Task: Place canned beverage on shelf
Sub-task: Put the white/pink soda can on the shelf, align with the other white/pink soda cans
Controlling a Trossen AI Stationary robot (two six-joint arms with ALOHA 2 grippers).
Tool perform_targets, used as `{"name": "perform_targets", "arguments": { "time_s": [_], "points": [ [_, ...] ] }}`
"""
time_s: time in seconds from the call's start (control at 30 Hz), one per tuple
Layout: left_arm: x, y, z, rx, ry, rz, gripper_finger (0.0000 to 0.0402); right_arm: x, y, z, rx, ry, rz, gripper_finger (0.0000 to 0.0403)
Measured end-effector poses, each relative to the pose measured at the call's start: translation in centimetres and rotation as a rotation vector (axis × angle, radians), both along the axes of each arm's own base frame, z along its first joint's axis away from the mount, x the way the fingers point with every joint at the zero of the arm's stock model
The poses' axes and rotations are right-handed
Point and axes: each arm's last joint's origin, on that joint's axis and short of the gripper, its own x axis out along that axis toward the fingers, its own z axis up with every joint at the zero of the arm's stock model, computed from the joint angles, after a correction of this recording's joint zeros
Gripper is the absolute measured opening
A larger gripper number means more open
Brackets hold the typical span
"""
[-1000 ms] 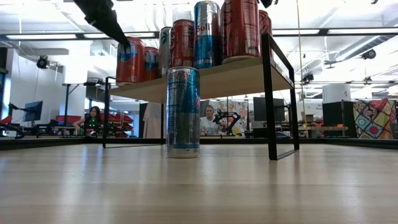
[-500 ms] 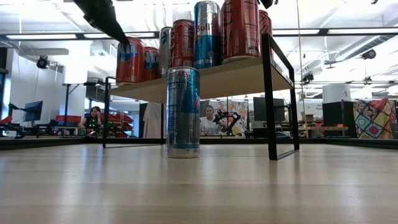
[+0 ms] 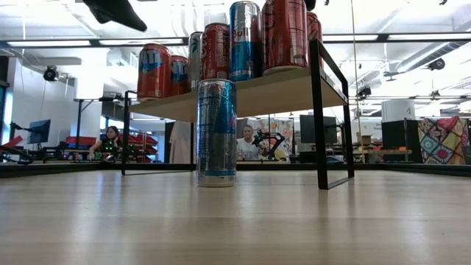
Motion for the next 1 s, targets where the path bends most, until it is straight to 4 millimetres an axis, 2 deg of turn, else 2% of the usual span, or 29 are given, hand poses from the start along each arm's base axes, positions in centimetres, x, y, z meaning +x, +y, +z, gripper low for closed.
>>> {"name": "perform_targets", "arguments": {
  "time_s": [0.27, 0.43, 0.8, 1.0],
  "points": [
    [-0.1, -4.1, -0.1, 0.005, -0.11, -0.085, 0.0, 0.2, 1.8, 0.1, -0.02, 0.0, 0.084, 0.0009],
    [0.0, -5.8, -0.1, -0.009, -0.143, -0.141, 0.0, 0.2, 2.9, 0.2, -0.025, -0.005, 0.124, 0.0009],
    [0.7, -7.0, -0.9, -0.083, -0.126, -0.139, 0.0, 0.2, 4.3, 0.2, -0.026, -0.003, 0.175, 0.0009],
    [0.6, -7.2, -0.8, -0.222, -0.111, -0.149, 0.0, 0.2, 4.6, 0.2, -0.035, -0.001, 0.19, 0.0009]
  ]
}}
